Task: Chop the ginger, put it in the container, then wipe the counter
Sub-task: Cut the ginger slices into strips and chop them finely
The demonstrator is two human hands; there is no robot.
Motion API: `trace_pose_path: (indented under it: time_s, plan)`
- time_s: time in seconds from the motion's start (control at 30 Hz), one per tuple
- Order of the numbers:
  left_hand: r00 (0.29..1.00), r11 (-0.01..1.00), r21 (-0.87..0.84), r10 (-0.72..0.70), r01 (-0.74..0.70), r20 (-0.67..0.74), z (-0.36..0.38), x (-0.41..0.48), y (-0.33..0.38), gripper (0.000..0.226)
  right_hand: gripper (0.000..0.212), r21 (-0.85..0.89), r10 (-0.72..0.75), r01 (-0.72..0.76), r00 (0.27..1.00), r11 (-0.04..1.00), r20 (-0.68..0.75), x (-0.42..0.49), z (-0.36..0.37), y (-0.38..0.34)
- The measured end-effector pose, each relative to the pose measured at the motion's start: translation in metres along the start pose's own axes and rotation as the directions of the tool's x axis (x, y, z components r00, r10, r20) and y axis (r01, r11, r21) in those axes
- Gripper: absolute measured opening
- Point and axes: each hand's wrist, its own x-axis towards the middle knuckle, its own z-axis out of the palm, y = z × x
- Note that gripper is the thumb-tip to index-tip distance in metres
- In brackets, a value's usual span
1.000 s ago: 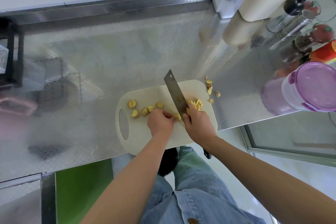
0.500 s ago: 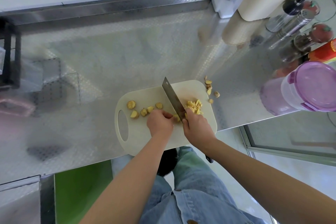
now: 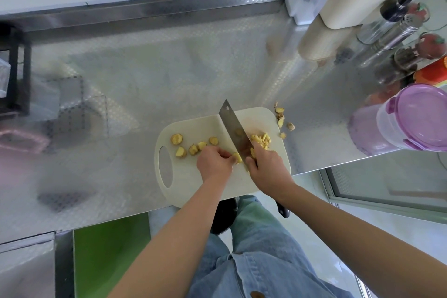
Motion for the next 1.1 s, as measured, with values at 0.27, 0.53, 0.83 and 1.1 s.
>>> trace_pose_path:
  time_s: [0.27, 0.53, 0.83, 1.1]
  plan:
    - [1.0, 1.0, -0.02, 0.005, -0.005, -0.001, 0.0, 0.001, -0.001, 0.018, 0.008, 0.003, 0.0, 0.0, 1.0, 1.0, 0.001, -0.003, 0.009, 0.0]
    - [1.0, 1.0, -0.019, 0.002, -0.002, 0.004, 0.001, 0.002, -0.001, 0.021, 0.018, 0.038, 0.011, -0.009, 0.998, 0.999, -0.056, 0.004, 0.022, 0.0]
    - [1.0, 1.0, -0.011, 0.005, -0.005, -0.016, 0.0, 0.002, -0.001, 0.018, 0.032, 0.068, -0.016, 0.02, 0.997, 0.997, -0.069, 0.002, 0.008, 0.002]
    - [1.0, 0.999, -0.052, -0.002, 0.001, -0.011, 0.002, 0.002, -0.002, 0.02, 0.013, -0.013, 0.0, 0.0, 1.0, 1.0, -0.007, -0.004, 0.013, 0.003]
